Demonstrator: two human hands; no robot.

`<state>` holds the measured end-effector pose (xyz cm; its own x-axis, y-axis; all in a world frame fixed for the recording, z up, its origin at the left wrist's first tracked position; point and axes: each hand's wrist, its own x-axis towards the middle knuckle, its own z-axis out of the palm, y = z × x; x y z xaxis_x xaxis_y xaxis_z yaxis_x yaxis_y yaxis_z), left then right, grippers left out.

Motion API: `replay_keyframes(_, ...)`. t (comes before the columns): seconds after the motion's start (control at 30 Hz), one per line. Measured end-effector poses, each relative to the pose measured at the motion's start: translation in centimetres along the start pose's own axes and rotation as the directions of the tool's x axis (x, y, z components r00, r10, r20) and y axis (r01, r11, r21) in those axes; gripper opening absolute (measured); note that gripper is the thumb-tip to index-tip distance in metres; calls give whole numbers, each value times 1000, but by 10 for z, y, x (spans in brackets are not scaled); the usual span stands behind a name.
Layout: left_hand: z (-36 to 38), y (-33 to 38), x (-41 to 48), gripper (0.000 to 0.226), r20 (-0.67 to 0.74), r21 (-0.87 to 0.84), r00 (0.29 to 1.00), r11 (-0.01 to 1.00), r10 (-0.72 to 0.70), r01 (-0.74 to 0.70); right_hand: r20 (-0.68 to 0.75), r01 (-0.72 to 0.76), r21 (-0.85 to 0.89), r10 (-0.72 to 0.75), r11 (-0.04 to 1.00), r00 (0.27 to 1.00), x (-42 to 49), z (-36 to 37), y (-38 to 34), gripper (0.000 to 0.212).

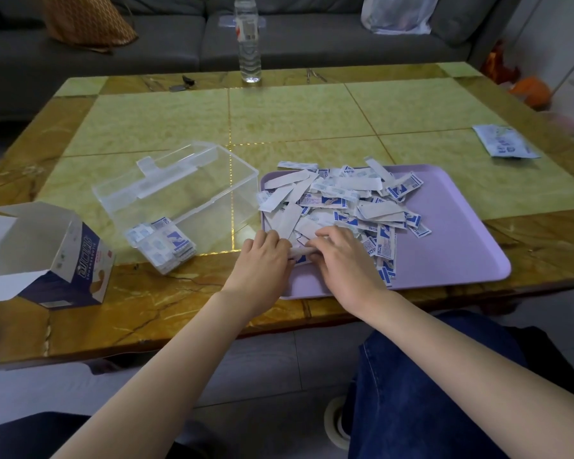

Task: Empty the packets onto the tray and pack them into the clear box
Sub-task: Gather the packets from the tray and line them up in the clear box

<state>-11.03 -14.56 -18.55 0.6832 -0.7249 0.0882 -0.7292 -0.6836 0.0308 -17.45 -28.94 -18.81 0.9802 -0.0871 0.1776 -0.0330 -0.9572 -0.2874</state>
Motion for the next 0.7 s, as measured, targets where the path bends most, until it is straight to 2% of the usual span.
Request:
replay_keyframes(0.07,2,0,-1,31,3,40,1000,999,-16,16,16,7,45,-8,999,1000,0,2,1,27)
replay_keyframes(0.13,3,3,0,36,11,1,1000,1000,-22,22,43,-19,108,14,994,999,-1,3,0,24)
replay_keyframes(0.23,-5,3,0,43,-98,-41,990,995,-99,95,35,-60,114,57,992,998,-1,3,1,19)
replay_keyframes(0.27,-5,1,0,36,-144,-76,979,988,-141,131,38,-74,102,70,992,997,0,2,2,19)
replay_keyframes(0.33,-9,-3,-2,15,-73,-229,974,954,-213,191,49,-104,101,99,989,994,0,2,5,22)
replay_keyframes(0.4,-11,-4,-4,8,28,-417,971,880,-238,228,69,-134,175,123,975,990,-2,2,3,35)
replay_keyframes(0.47,-8,-2,-2,11,50,-491,973,843,-224,219,115,-143,270,115,952,987,-5,3,-5,56)
replay_keyframes(0.53,-6,4,-2,19,54,-539,976,817,-211,207,141,-131,299,92,945,986,-6,5,-13,66)
replay_keyframes(0.6,-8,5,-1,21,46,-593,974,779,-222,206,127,-120,297,86,947,988,-4,6,-17,63)
replay_keyframes(0.7,-11,3,-2,25,50,-596,974,776,-219,205,108,-103,206,83,973,991,2,3,-14,44)
